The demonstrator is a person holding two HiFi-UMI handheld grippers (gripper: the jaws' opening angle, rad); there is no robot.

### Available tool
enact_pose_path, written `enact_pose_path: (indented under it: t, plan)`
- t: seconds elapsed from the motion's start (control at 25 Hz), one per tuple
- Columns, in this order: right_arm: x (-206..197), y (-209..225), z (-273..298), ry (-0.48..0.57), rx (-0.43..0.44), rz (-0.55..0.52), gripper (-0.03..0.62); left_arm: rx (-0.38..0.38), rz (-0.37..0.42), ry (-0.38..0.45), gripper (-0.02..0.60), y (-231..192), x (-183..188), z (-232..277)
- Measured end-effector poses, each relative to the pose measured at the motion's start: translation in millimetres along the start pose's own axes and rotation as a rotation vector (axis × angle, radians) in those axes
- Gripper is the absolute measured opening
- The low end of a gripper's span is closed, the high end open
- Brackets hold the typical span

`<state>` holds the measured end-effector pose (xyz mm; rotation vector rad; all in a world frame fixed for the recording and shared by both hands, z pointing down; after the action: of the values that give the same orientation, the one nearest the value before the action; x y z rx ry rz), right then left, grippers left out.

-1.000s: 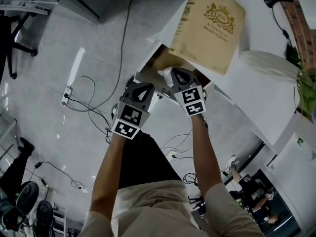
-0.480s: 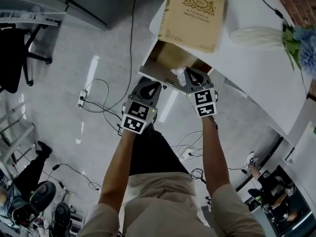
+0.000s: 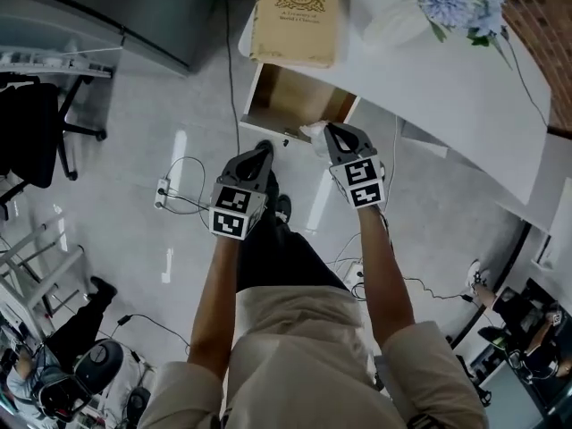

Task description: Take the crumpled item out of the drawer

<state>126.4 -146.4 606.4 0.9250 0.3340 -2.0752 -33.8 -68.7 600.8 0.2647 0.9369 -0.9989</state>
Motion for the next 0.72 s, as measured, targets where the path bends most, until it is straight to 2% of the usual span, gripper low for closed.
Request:
enact_pose_path:
  t: [0.4,0.72]
  plan:
    - [1.1,-14.3,-82.8,0.084,-0.04,0.13,0.032,0.005,0.025,0.024,0.015,55.4,18.7,-45.0]
    - [0.8,-38.1,-136.6,0.145,-0.049,0.19,0.032,-0.008,0.069,0.036,0.015,96.2,32.3,-75.7]
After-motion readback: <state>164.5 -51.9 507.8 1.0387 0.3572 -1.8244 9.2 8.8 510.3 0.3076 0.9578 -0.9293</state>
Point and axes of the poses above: the fingertips, and each gripper's own axes: z forward along the fingers, y to its right, x out of its top, the point moved 4 cm from there along -z, backward along the fingers, and after that the axes turned 8 degrees about z, right-handed, at the moved point
